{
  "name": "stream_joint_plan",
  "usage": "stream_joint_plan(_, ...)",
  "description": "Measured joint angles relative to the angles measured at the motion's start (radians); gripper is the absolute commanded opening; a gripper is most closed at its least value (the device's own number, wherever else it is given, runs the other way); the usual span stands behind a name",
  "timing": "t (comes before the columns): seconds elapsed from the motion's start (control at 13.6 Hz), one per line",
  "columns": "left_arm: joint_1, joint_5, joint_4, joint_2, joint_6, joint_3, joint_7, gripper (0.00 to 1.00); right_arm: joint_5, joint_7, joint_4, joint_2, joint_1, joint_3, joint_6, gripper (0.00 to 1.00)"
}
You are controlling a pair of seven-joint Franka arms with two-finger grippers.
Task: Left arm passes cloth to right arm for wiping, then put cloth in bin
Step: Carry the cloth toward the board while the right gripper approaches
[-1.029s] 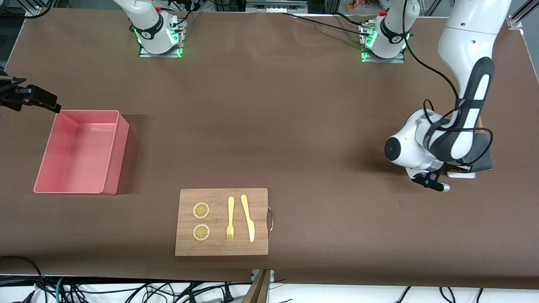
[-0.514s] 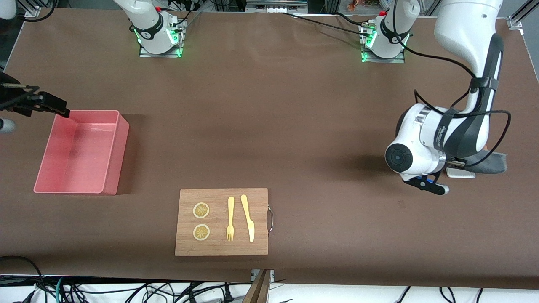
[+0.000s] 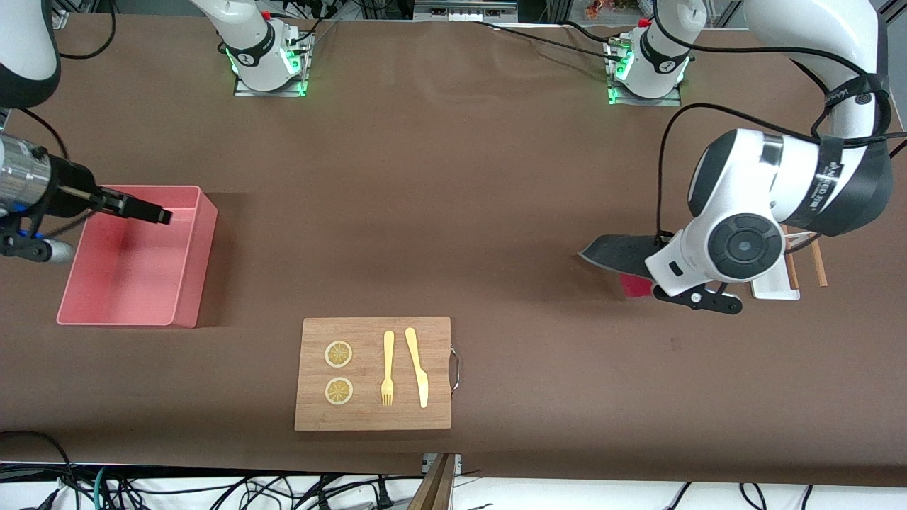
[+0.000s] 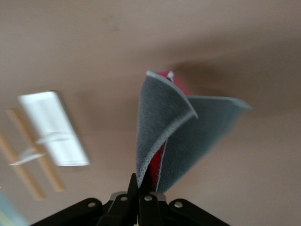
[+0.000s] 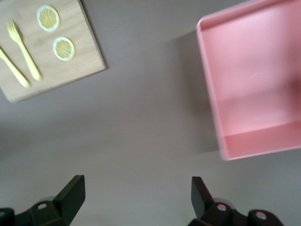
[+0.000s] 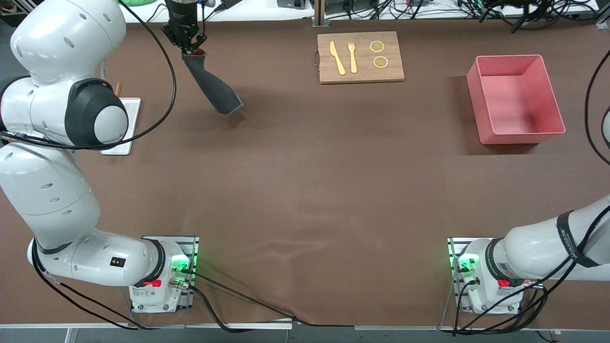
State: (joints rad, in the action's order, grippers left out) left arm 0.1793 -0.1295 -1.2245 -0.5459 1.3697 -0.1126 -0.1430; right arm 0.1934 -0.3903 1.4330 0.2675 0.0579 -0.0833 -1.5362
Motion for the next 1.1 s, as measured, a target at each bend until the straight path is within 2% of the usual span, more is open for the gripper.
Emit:
stream_joint_plan(0.22,0.014,0.236,0.055,0.000,0.000,-0.002,-0.226,0.00,0.054,-0.204,0.000,0.048,-0.065,-0.003,-0.087,1.00)
stream_joint_plan(0.51,0.108,0.393,0.110,0.000,0.033,-0.007,-0.598,0.00,0.065,-0.429,0.001,0.096,-0.159,-0.024,-0.216,1.00)
stream_joint_plan(0.81,0.197,0.537,0.111,-0.016,0.234,-0.006,-0.868,0.00,0.065,-0.603,0.003,0.148,-0.169,-0.104,-0.354,1.00)
stream_joint_plan(1.1,0.285,0.618,0.111,-0.067,0.484,-0.007,-0.967,0.00,0.066,-0.706,0.004,0.211,-0.198,-0.134,-0.451,1.00)
